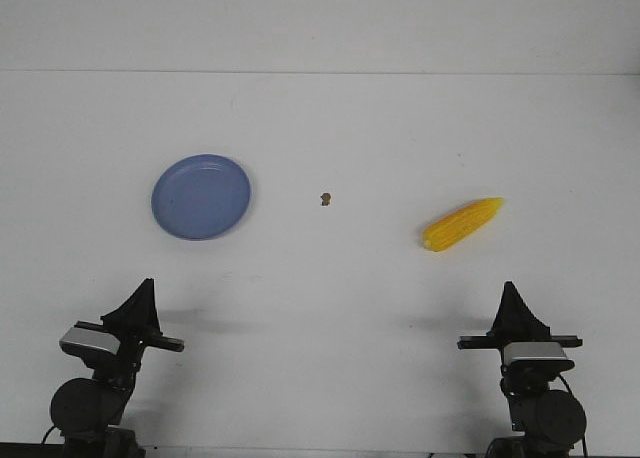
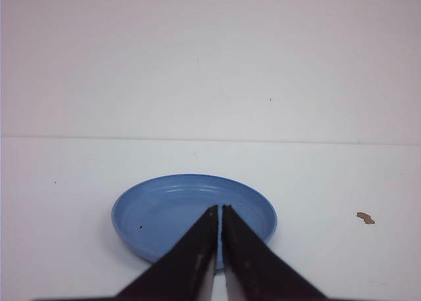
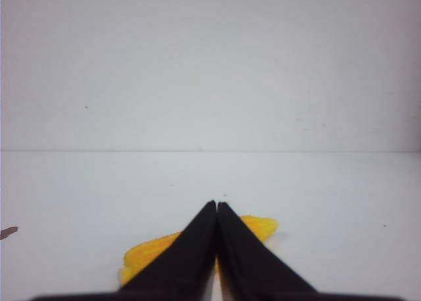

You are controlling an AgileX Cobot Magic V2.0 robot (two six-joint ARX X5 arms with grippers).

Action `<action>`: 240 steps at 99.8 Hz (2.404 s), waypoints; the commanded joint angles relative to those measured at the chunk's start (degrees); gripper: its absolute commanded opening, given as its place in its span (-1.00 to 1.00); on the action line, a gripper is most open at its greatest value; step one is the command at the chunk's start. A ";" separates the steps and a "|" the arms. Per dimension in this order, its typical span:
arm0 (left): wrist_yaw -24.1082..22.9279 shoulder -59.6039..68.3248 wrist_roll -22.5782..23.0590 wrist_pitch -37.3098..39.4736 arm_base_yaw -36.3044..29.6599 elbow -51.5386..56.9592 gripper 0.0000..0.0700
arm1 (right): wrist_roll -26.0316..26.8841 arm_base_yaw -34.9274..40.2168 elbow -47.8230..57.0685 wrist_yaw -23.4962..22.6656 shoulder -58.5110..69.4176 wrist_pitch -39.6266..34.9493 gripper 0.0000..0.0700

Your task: Place corn on plate with both arms

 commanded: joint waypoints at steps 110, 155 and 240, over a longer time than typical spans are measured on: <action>-0.13 39.95 -5.84 -45.68 -0.04 50.12 -0.97 | 1.46 0.02 39.21 0.20 28.41 -37.73 -1.00; -0.09 45.35 -5.81 -48.41 -0.11 51.63 -0.97 | 1.46 0.04 43.15 -0.04 40.46 -43.56 -1.00; -0.11 44.59 -7.17 -47.74 -0.09 51.63 0.97 | 1.44 0.04 43.15 -0.02 39.54 -43.60 1.00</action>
